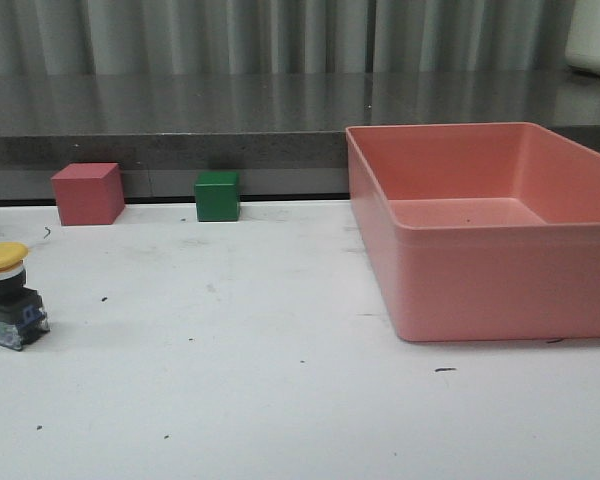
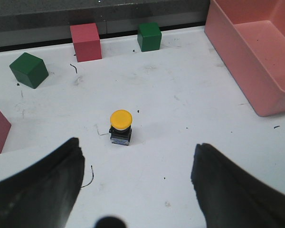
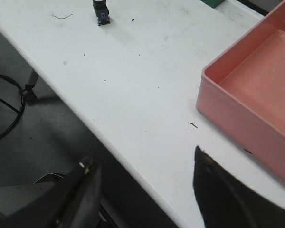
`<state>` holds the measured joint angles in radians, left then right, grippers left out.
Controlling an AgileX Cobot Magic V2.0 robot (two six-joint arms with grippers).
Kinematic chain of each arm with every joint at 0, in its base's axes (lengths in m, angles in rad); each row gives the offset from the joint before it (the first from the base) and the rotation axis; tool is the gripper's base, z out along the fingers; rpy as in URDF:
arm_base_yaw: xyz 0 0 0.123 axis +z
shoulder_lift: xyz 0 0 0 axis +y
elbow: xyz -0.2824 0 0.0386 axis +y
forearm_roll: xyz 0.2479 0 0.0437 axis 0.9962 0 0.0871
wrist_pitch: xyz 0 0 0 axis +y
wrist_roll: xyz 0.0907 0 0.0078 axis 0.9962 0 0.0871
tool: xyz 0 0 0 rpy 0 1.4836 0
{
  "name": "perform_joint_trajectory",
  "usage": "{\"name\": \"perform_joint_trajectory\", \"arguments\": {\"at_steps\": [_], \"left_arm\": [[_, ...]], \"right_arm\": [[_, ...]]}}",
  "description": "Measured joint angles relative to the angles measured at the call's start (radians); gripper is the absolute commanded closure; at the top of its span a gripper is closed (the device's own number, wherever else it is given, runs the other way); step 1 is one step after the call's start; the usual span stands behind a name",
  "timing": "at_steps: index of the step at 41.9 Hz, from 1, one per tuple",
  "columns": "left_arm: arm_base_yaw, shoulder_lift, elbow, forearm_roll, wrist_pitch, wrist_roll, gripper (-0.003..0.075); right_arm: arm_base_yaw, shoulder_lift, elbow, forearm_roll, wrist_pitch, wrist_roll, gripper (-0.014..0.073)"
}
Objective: Place and stand button with both arms
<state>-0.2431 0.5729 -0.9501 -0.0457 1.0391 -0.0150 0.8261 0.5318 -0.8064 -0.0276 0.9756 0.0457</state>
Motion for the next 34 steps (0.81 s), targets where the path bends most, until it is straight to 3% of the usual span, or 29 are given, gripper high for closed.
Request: {"name": "perform_joint_trajectory", "arguments": {"at_steps": [8,12,15,22,24,34], "left_arm": [[0.000,0.000,0.000,0.000,0.000,0.000,0.0252],[0.000,0.000,0.000,0.000,0.000,0.000,0.0325],[0.000,0.000,0.000,0.000,0.000,0.000,0.0439],[0.000,0.000,0.000,0.000,0.000,0.000,0.0666],[0.000,0.000,0.000,0.000,0.000,0.000,0.0714],[0.000,0.000,0.000,0.000,0.000,0.000,0.0740]], "right_arm": [[0.000,0.000,0.000,0.000,-0.003,0.000,0.0145],[0.000,0.000,0.000,0.000,-0.015,0.000,0.0167],[0.000,0.000,0.000,0.000,-0.017,0.000,0.0270],[0.000,0.000,0.000,0.000,-0.017,0.000,0.0663],[0.000,0.000,0.000,0.000,-0.017,0.000,0.0715],[0.000,0.000,0.000,0.000,-0.017,0.000,0.0711]]}}
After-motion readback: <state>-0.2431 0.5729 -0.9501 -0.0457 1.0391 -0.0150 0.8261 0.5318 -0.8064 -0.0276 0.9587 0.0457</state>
